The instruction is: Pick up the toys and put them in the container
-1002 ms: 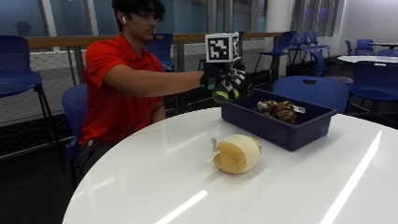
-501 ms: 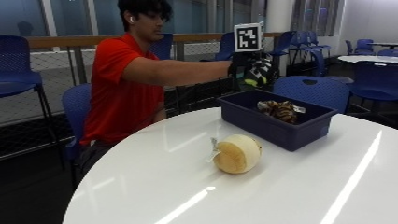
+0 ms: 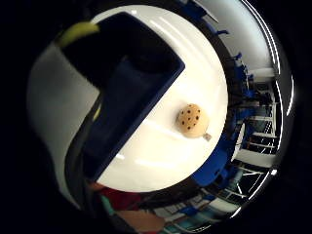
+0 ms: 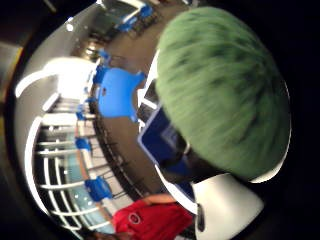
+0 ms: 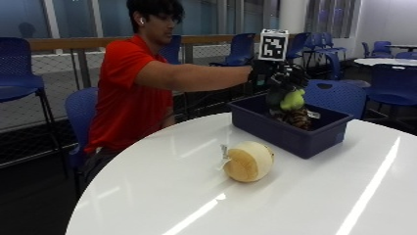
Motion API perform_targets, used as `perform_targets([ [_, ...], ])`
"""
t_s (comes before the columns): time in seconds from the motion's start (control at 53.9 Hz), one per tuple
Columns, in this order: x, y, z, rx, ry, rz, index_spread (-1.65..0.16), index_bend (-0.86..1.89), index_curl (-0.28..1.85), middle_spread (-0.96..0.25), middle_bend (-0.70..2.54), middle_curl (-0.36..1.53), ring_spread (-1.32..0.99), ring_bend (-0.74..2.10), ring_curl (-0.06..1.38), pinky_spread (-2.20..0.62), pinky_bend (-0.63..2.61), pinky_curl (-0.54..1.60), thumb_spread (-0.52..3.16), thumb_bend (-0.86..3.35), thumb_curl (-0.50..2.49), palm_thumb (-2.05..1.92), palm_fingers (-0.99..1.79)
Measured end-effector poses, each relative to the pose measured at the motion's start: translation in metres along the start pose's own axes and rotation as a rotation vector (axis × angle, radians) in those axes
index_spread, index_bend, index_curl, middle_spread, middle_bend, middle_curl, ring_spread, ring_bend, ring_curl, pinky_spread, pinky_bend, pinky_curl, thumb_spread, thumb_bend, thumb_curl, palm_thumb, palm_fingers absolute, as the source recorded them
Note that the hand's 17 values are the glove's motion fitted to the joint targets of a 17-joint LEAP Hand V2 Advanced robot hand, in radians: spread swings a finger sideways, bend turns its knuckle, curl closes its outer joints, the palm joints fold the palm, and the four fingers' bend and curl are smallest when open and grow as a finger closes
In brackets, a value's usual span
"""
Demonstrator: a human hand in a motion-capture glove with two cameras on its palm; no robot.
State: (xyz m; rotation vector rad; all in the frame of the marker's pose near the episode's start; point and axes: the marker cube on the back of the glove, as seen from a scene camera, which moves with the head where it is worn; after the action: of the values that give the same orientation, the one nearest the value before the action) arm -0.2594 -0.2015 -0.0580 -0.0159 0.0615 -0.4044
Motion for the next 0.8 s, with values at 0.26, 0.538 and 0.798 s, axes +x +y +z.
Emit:
perform_targets([
  [0.26, 0.017, 0.016, -0.008, 0.002, -0.078, -0.079, -0.34, 0.06, 0.47, -0.17, 0.15, 0.58, -0.13, 0.25, 0.43, 0.02, 1.11, 0.41, 0.99, -0.09, 0.63, -0.07, -0.35],
  [0.538, 0.082, 0.034, -0.001, 0.038, -0.066, 0.086, -0.33, 0.11, 0.34, -0.09, 0.12, 0.44, -0.01, 0.16, 0.36, 0.11, 0.98, 0.35, 0.97, -0.1, 0.42, -0.12, -0.26],
  [0.798, 0.164, 0.058, 0.023, -0.006, -0.002, 0.236, -0.33, 0.13, 0.29, -0.09, 0.13, 0.36, 0.01, 0.16, 0.32, 0.13, 0.9, 0.32, 0.94, -0.11, 0.3, -0.15, -0.22],
])
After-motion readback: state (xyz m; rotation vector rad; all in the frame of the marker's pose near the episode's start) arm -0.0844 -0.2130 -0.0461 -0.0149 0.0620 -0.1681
